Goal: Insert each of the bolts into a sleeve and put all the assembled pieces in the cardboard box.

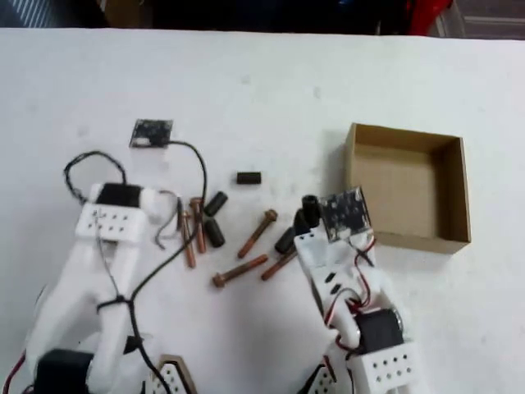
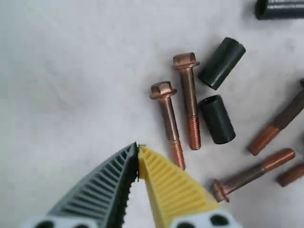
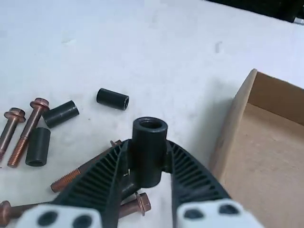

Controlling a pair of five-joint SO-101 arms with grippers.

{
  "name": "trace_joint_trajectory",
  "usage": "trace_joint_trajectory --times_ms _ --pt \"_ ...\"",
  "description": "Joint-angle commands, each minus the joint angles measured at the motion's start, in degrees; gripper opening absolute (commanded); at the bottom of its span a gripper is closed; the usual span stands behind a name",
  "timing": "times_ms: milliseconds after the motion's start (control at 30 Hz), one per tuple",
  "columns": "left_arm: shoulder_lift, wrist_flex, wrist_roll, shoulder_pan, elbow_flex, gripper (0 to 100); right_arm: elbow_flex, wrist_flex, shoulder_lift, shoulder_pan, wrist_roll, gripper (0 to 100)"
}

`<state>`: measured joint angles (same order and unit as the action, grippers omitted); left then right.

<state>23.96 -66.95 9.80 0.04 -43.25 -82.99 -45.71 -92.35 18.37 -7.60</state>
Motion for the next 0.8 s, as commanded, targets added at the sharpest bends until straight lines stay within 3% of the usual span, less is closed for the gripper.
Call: trace_joint_trajectory --times_ms 0,167,433,767 --pt "-4.79 0.7 12.92 1.45 3.43 5 -1.93 0.84 -8.84 0.48 0.26 1.5" --pt "-11.38 2.29 15.38 1.45 5.54 17 -2.9 -1.01 -10.07 0.48 0.26 1.5" --pt "-23.6 2.37 15.38 1.36 12.66 15 -3.69 -1.01 -9.8 4.62 0.26 1.5" --pt "-37.49 2.37 15.38 1.01 22.07 15 -4.13 -1.01 -9.8 4.53 0.18 1.5"
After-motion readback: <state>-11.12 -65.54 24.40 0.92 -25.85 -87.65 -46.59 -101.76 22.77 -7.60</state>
